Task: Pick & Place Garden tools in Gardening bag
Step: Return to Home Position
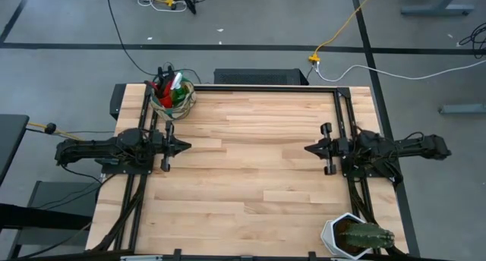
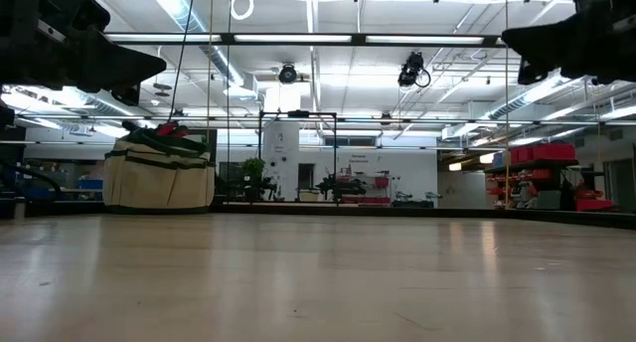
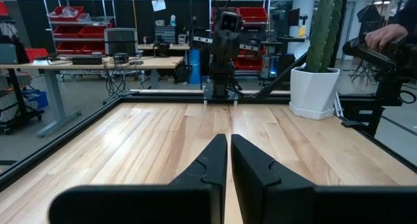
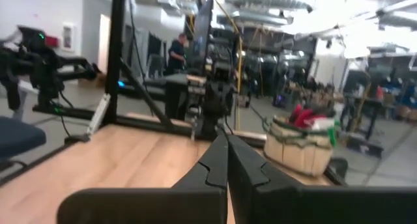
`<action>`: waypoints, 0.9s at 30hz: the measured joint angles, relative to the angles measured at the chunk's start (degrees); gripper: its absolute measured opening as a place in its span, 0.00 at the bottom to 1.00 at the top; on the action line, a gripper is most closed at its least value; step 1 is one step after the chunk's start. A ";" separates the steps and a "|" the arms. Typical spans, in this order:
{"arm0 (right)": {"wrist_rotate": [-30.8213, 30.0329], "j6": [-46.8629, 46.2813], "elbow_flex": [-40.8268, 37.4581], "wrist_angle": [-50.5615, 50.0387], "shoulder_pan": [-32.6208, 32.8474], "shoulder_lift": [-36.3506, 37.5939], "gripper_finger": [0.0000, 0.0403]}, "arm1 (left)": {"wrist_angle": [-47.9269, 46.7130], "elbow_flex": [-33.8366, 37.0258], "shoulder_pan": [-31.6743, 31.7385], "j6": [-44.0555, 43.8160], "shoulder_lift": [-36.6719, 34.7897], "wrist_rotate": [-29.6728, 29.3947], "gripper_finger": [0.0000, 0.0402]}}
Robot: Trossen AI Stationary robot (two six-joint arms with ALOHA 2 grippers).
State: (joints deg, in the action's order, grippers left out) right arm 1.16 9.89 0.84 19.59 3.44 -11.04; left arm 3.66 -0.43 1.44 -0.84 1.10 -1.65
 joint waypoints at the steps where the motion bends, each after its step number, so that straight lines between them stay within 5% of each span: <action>1: -0.74 -0.31 0.00 -1.10 0.00 0.28 0.01 | 0.00 0.00 -0.01 0.00 0.00 -0.01 0.06; 27: -1.76 -3.41 0.04 -17.67 -0.02 8.47 0.01 | 0.00 0.01 0.01 0.00 0.00 -0.02 0.06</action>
State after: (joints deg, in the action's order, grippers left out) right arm -0.60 6.48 0.89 1.92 3.42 -2.57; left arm 3.66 -0.42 1.45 -0.84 1.10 -1.67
